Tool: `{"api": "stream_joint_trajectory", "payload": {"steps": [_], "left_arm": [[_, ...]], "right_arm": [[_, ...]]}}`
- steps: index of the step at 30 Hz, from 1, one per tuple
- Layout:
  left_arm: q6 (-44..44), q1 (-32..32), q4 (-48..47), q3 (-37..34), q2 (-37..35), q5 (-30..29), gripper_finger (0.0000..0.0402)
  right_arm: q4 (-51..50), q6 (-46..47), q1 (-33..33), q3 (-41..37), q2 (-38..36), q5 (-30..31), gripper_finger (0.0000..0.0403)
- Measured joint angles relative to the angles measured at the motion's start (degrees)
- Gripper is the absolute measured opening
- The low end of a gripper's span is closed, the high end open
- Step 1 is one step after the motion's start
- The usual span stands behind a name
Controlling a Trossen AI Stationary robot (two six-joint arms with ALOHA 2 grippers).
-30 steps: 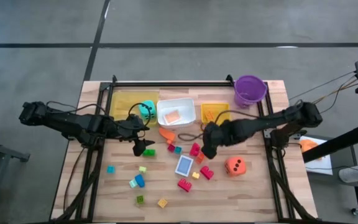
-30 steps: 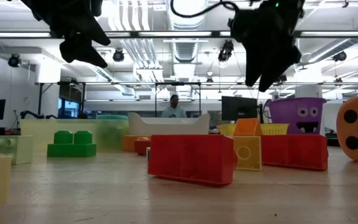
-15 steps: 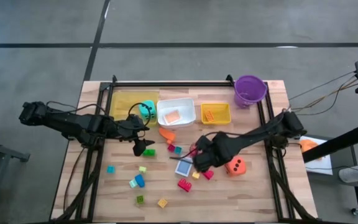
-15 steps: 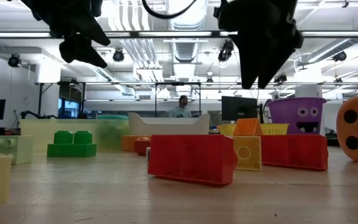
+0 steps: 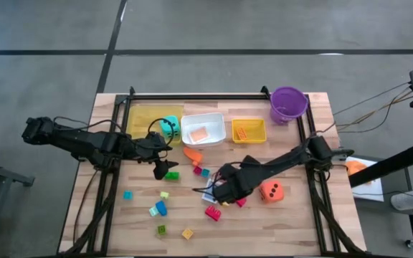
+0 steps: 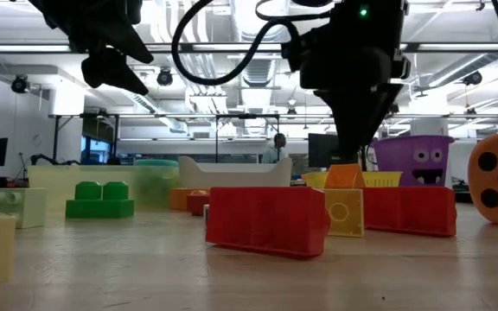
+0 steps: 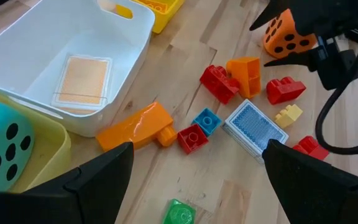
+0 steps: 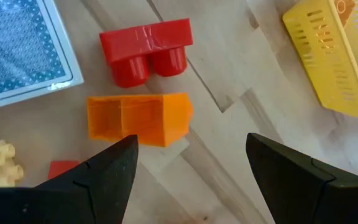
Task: Pick & Place Toys
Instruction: Put the orange game piece into the yellow bin
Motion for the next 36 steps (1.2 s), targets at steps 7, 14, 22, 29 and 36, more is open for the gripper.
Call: {"api": "stream_joint_trajectory", "payload": {"steps": [7, 14, 22, 29, 36], "left_arm": [[-0.01, 0.0, -0.02, 0.0, 0.0, -0.02, 0.0354], [-0.02, 0.02, -0.01, 0.0, 0.0, -0.1, 0.0354], [-0.07, 0.02, 0.0, 0.0, 0.0, -0.11, 0.0354], [-0.17, 0.0, -0.02, 0.0, 0.0, 0.23, 0.0354], [-0.17, 0.0, -0.02, 0.0, 0.0, 0.93, 0.0354]], "right_arm": [[0.18, -0.46, -0.09, 0.74, 0.18, 0.62, 0.0296], [0.79, -1.9, -0.78, 0.75, 1.76, 0.3, 0.0296], [0.63, -2.43, -1.76, 0.34, 2.85, 0.25, 0.0296], [0.87, -4.13, -3.73, -1.19, 2.85, 0.67, 0.0281], [1.14, -5.64, -5.01, -1.82, 2.85, 0.15, 0.0203]]}}
